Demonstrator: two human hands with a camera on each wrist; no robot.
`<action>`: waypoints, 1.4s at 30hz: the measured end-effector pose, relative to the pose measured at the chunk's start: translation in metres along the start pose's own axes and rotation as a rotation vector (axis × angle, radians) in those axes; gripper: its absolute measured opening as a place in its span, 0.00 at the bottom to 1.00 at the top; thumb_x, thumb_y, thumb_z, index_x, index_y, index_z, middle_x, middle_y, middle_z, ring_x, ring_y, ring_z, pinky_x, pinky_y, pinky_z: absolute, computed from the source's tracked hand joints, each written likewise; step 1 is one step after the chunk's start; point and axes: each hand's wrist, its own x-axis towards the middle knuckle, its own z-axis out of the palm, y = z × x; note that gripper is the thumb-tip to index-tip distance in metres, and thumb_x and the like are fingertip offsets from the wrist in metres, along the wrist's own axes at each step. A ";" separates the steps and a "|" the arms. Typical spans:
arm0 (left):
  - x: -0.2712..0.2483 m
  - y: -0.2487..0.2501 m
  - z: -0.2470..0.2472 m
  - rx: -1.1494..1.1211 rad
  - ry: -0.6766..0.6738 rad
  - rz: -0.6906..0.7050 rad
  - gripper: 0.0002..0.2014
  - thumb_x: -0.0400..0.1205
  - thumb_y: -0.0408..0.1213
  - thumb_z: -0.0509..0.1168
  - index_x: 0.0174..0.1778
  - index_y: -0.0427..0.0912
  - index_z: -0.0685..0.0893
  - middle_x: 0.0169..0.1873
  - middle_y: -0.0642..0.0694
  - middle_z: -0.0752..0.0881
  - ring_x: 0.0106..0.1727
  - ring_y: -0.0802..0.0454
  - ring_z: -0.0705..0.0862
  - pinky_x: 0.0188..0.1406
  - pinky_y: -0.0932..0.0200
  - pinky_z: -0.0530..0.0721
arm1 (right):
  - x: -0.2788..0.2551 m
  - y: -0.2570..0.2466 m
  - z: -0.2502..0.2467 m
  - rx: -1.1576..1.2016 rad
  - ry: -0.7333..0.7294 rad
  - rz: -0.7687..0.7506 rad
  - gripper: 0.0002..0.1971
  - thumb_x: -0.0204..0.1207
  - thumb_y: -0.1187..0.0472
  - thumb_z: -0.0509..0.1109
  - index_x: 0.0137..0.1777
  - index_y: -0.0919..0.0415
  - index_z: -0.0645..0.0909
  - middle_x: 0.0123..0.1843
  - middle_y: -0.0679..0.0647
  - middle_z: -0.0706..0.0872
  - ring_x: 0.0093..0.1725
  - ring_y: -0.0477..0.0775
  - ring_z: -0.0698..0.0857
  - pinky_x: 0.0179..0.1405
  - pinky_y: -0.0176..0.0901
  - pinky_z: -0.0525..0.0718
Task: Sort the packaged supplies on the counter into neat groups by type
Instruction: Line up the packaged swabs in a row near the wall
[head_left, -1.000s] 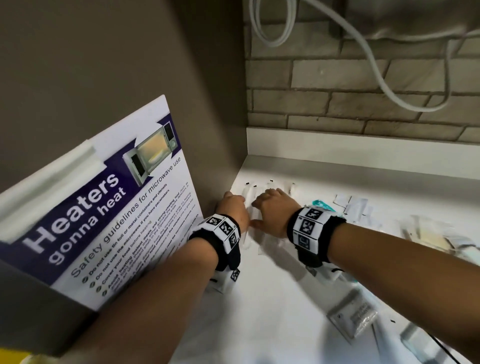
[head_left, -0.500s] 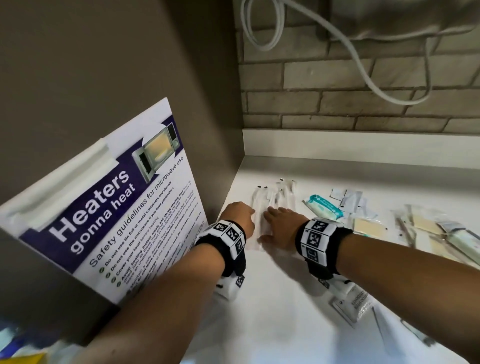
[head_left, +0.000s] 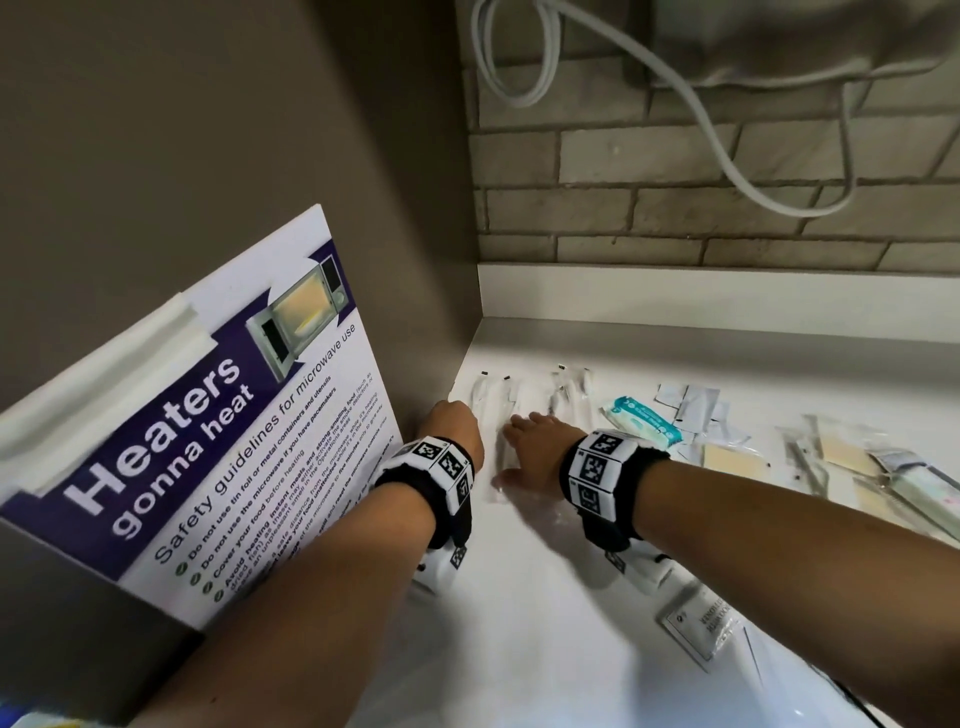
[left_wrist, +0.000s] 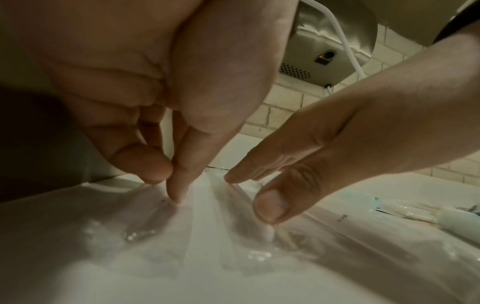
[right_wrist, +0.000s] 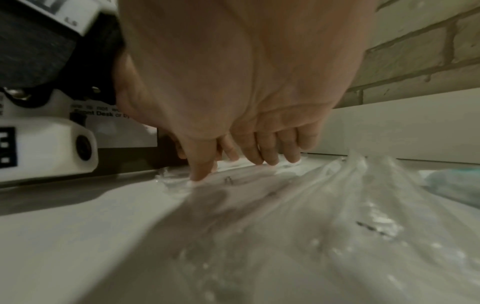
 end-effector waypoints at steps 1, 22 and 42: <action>0.001 -0.001 -0.001 0.007 0.004 -0.002 0.20 0.84 0.31 0.60 0.74 0.38 0.78 0.71 0.40 0.79 0.73 0.46 0.76 0.73 0.59 0.74 | 0.003 -0.001 0.000 0.018 -0.001 0.007 0.36 0.80 0.39 0.61 0.80 0.63 0.64 0.81 0.59 0.67 0.79 0.63 0.67 0.79 0.55 0.65; 0.014 -0.006 0.001 0.057 -0.031 -0.064 0.20 0.78 0.32 0.65 0.68 0.42 0.83 0.65 0.45 0.84 0.66 0.47 0.83 0.63 0.59 0.82 | 0.010 -0.009 0.004 0.157 -0.036 0.030 0.38 0.80 0.45 0.64 0.83 0.64 0.56 0.85 0.61 0.57 0.79 0.66 0.68 0.78 0.54 0.67; -0.029 0.044 -0.005 -0.238 -0.028 0.231 0.13 0.82 0.39 0.65 0.61 0.49 0.87 0.60 0.47 0.87 0.60 0.47 0.85 0.64 0.54 0.82 | -0.037 0.055 -0.024 0.089 0.130 0.227 0.25 0.78 0.45 0.66 0.70 0.58 0.74 0.68 0.57 0.78 0.70 0.60 0.74 0.64 0.53 0.77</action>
